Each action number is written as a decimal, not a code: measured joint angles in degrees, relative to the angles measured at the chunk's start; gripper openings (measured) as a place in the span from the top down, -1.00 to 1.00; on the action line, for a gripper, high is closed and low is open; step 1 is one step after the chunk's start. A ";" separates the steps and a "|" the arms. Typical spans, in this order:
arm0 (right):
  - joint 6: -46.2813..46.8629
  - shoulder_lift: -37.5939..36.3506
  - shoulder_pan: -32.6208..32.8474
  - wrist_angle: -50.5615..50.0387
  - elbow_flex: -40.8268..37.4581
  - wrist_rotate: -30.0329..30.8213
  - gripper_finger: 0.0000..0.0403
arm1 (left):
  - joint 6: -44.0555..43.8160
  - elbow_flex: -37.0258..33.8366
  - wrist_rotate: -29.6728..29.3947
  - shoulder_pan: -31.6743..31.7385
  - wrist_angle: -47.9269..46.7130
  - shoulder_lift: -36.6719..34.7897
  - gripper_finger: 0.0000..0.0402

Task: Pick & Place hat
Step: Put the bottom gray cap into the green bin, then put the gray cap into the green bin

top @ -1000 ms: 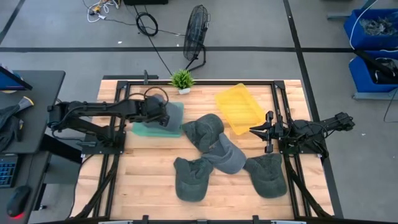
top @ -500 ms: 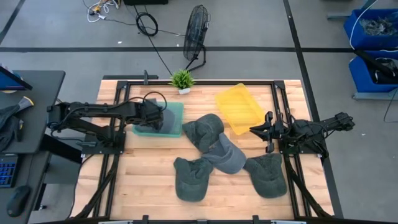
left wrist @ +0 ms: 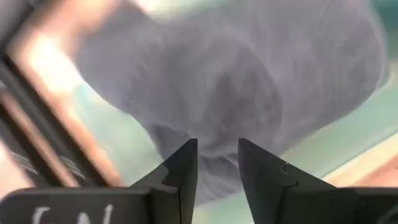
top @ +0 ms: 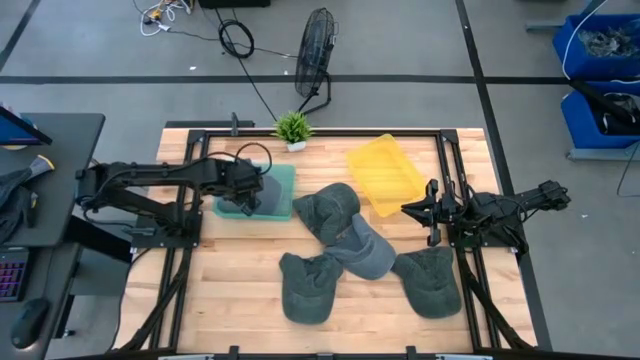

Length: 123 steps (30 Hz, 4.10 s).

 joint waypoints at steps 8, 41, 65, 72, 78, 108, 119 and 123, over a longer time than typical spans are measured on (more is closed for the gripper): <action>-2.50 0.01 0.00 0.33 0.01 3.59 0.77 | 10.33 4.45 -18.70 2.51 1.79 0.02 0.62; -1.28 0.00 -0.02 0.17 0.00 6.21 0.77 | 19.40 -6.93 6.31 17.82 10.91 8.15 0.99; -12.66 3.26 -0.03 15.93 0.00 -3.10 0.09 | 21.18 3.43 3.19 5.34 10.70 -12.64 0.83; -14.21 12.06 -0.41 20.10 2.97 -3.65 0.01 | 25.81 3.43 3.19 4.71 13.43 -16.71 0.67; -16.79 24.21 -2.59 13.21 16.19 -3.70 0.01 | 29.74 3.43 4.01 4.73 17.20 -17.03 0.37; -4.10 86.14 -7.87 -19.38 41.96 -26.25 0.31 | 29.65 3.40 11.77 -5.85 24.63 -16.83 0.12; 0.67 85.07 -7.93 -31.12 56.10 -27.72 0.90 | 22.58 3.40 11.75 -5.85 24.81 -16.75 0.12; -3.23 84.96 -7.91 -38.44 64.49 -23.94 0.97 | 24.42 3.32 11.73 -6.27 26.92 -15.74 0.12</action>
